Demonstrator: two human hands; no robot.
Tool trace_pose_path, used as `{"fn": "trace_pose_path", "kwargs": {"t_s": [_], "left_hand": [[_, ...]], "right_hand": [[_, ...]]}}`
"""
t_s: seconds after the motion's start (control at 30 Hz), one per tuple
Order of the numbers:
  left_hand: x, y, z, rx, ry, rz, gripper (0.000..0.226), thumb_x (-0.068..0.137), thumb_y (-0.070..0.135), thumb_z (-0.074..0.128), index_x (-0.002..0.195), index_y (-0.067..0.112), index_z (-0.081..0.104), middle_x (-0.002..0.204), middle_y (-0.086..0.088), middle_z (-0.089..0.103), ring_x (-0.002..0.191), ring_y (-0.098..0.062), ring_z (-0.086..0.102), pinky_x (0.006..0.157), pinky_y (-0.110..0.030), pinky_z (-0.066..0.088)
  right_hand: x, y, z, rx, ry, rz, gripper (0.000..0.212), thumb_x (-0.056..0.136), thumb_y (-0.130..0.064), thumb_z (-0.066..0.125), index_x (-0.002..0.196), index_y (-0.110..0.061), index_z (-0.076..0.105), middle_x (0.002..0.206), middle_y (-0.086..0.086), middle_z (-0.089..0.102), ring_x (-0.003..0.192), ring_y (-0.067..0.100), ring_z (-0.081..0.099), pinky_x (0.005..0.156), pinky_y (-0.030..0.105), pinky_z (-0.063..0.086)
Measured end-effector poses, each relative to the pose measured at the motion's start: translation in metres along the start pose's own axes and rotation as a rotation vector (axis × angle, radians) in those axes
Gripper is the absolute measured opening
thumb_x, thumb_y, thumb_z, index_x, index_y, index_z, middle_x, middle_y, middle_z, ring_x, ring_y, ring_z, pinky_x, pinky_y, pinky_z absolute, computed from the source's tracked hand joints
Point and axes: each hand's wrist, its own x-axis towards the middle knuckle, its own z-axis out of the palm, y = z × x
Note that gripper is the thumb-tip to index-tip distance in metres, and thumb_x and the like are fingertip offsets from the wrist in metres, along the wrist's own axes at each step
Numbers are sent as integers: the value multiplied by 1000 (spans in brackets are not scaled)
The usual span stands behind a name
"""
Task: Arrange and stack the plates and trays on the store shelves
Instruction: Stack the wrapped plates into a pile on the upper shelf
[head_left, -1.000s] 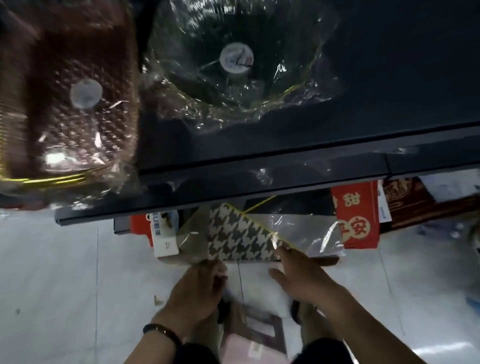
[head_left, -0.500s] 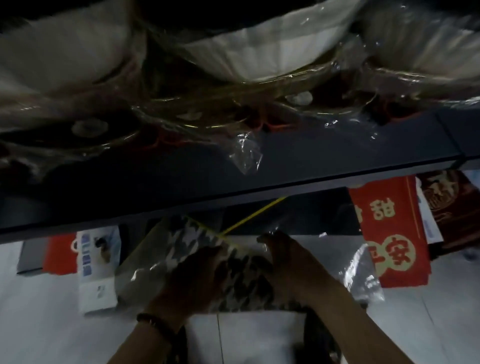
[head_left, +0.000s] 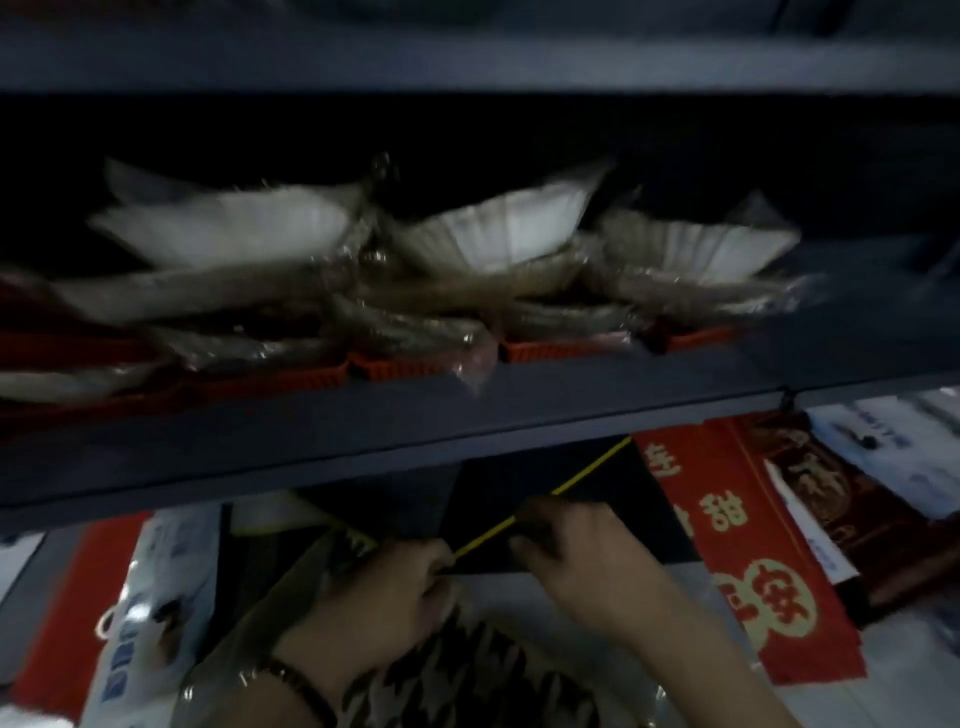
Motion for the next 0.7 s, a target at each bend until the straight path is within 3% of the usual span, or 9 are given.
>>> {"fn": "trace_pose_path", "kwargs": {"t_s": [0.13, 0.3, 0.47, 0.6, 0.7], "left_hand": [[-38, 21, -19, -45, 136, 105, 21, 101, 53, 58, 119, 46, 65, 107, 22, 70, 98, 3, 65, 89, -25, 57], [-74, 44, -51, -174, 251, 163, 16, 99, 45, 69, 114, 45, 73, 105, 30, 73, 100, 14, 65, 91, -19, 56], [-67, 64, -108, -89, 414, 195, 15, 98, 47, 70, 113, 45, 72, 108, 31, 71, 103, 15, 63, 95, -18, 55], [-46, 85, -156, -17, 566, 214, 18, 98, 44, 71, 116, 45, 71, 110, 30, 69, 100, 15, 62, 86, -11, 52], [-14, 95, -172, -70, 642, 247, 17, 99, 40, 71, 115, 46, 68, 108, 28, 71, 102, 13, 65, 89, -17, 54]], "right_hand": [[-33, -28, -28, 7, 214, -74, 36, 97, -53, 60, 127, -33, 66, 121, -6, 68, 113, 15, 65, 95, 32, 55], [-55, -58, -86, 27, 296, -161, 23, 99, -53, 61, 110, -33, 67, 103, -14, 66, 97, 7, 62, 77, 25, 48], [-37, -73, -132, 100, 412, -228, 20, 98, -50, 62, 108, -34, 69, 99, -13, 68, 94, 8, 63, 83, 36, 55], [-5, -72, -150, 150, 476, -280, 21, 97, -49, 62, 105, -31, 69, 96, -10, 71, 92, 10, 65, 85, 42, 57], [19, -64, -148, 211, 528, -303, 16, 97, -45, 61, 107, -33, 67, 100, -12, 70, 94, 8, 65, 86, 40, 57]]}}
